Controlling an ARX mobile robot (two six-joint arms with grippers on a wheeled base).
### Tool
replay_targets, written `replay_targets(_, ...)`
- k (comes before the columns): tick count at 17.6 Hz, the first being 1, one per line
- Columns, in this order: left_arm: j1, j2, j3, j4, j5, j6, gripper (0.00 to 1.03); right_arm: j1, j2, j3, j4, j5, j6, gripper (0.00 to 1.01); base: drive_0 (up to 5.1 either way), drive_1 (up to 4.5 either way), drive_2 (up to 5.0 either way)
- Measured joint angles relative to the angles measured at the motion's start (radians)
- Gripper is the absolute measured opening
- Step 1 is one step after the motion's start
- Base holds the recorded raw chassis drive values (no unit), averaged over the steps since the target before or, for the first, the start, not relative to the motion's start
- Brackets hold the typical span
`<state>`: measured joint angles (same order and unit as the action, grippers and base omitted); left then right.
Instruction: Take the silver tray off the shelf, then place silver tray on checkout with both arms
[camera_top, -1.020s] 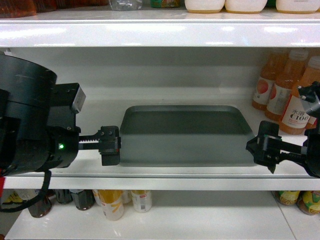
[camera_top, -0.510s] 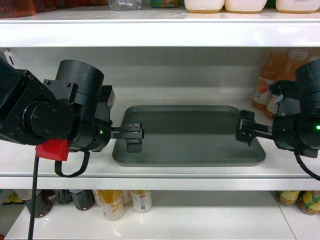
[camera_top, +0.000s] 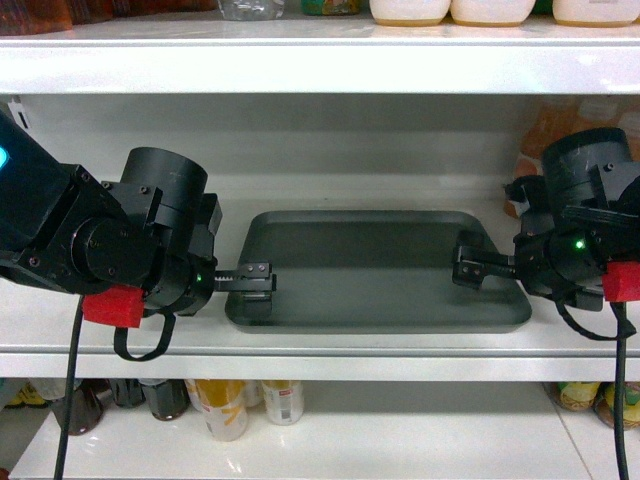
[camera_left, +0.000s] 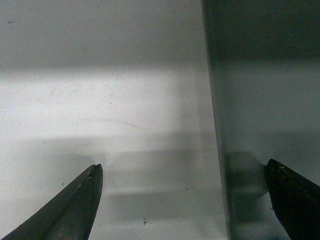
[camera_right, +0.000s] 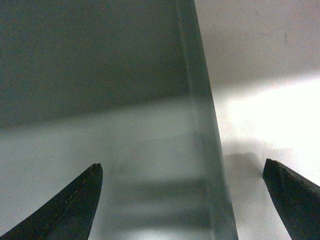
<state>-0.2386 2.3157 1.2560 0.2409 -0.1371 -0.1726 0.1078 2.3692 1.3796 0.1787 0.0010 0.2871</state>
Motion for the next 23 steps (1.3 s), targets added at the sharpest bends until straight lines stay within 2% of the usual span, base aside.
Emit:
replay_targets(4, 0.003, 0.013, 0.004, 0.010, 0.015, 0.006, 0.98, 0.000, 0.018, 0.023, -0.022, 0.011, -0.034, 0.96, 0.0, 0.00, 0.0)
replay_targets(6, 0.003, 0.015, 0.011, -0.014, 0.021, 0.016, 0.97, 0.000, 0.020, 0.024, -0.034, 0.019, -0.051, 0.78, 0.0, 0.00, 0.0)
replay_targets(10, 0.005, 0.016, 0.005, -0.028, 0.068, -0.014, 0.62, -0.003, 0.022, 0.016, -0.025, 0.030, -0.073, 0.42, 0.0, 0.00, 0.0)
replay_targets(14, 0.008, 0.011, -0.014, -0.018, 0.081, -0.036, 0.41, -0.003, 0.025, 0.012, -0.011, 0.046, -0.076, 0.20, 0.0, 0.00, 0.0)
replay_targets(15, 0.010, 0.009, -0.022, -0.012, 0.094, -0.045, 0.32, -0.004, 0.025, 0.009, -0.003, 0.047, -0.075, 0.12, 0.0, 0.00, 0.0)
replay_targets(16, 0.014, -0.008, -0.056, 0.007, 0.100, -0.066, 0.09, -0.012, 0.024, -0.003, 0.014, 0.006, -0.086, 0.03, 0.0, 0.00, 0.0)
replay_targets(17, 0.025, -0.039, -0.112, 0.051, 0.105, -0.124, 0.03, -0.011, 0.002, -0.038, 0.025, -0.006, -0.072, 0.03, 0.0, 0.00, 0.0)
replay_targets(18, 0.016, -0.098, -0.209, 0.105, 0.093, -0.127, 0.03, -0.009, -0.051, -0.142, 0.087, -0.015, -0.057, 0.03, 0.0, 0.00, 0.0)
replay_targets(19, 0.008, -0.126, -0.252, 0.126, 0.080, -0.124, 0.03, -0.008, -0.078, -0.187, 0.110, -0.016, -0.050, 0.03, 0.0, 0.00, 0.0)
replay_targets(23, -0.018, -0.274, -0.335, 0.140, 0.063, -0.127, 0.03, -0.017, -0.227, -0.351, 0.169, -0.021, -0.012, 0.03, 0.0, 0.00, 0.0)
